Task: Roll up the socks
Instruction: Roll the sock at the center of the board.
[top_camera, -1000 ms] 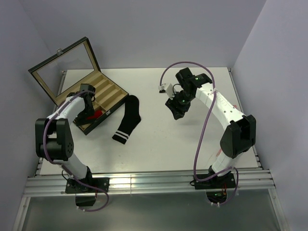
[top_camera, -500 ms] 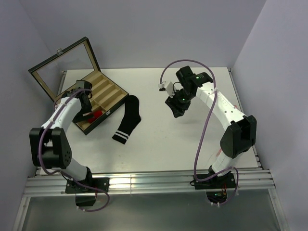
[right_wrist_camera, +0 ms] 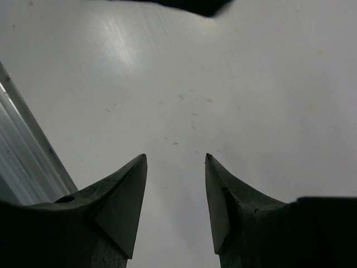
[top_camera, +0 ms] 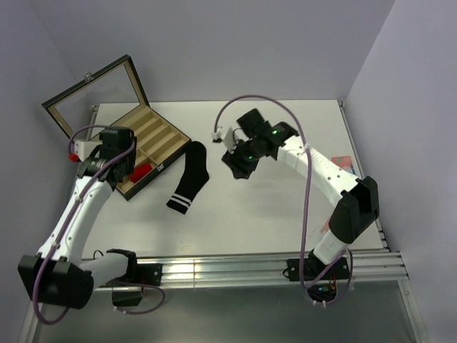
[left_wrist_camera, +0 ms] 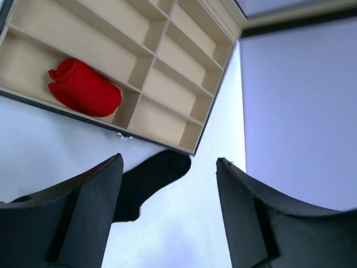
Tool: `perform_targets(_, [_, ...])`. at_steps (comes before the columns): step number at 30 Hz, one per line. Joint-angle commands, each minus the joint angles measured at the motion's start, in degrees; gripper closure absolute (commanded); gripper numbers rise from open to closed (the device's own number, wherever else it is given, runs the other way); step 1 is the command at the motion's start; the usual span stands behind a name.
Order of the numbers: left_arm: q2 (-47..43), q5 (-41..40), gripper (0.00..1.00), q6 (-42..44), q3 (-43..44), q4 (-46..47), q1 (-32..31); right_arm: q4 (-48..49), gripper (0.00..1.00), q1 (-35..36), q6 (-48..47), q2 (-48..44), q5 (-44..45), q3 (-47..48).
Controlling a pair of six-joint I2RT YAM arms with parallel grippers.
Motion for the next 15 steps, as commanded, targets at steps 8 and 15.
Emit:
perform_targets(8, [-23.8,7.6,0.32,24.1,-6.7,10.0,-2.7,20.2,0.48,11.8,13.5,4.8,3.6,-2.9])
perform_targets(15, [-25.2,11.2,0.32,26.0,-2.9,9.3,-2.8,26.9,0.48,17.6,17.2,11.7,6.2,-1.3])
